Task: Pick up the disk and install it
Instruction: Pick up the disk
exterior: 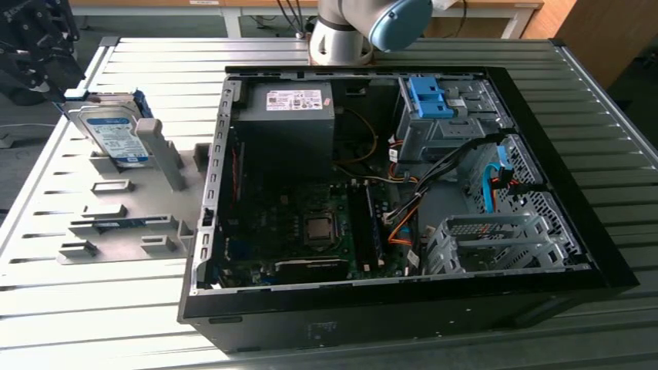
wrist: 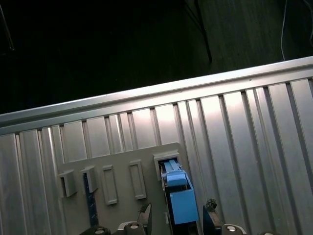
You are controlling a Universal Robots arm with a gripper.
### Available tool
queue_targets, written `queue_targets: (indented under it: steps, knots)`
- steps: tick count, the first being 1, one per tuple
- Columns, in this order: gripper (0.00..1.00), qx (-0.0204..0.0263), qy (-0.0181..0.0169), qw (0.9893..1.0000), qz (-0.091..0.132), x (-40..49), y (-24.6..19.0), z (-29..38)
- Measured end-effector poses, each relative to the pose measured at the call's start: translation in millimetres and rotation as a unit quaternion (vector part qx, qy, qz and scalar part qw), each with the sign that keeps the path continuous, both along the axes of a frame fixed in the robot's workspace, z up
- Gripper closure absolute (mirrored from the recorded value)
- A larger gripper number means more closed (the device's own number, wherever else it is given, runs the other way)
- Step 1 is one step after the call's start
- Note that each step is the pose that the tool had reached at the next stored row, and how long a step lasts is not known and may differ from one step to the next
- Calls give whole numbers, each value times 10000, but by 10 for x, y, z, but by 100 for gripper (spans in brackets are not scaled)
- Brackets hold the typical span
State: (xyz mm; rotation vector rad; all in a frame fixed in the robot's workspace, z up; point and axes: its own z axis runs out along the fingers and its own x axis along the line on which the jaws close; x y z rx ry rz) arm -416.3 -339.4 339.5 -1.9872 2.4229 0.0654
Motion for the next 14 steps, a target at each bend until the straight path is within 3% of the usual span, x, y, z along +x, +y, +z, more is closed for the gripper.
queue_targets:
  steps: [3,9,14]
  knots:
    - [47,-1,-5,9999,144,0,0,-31]
    - [47,0,-7,9999,150,0,6,-108]
    - [47,0,-9,9999,160,-1,11,-133]
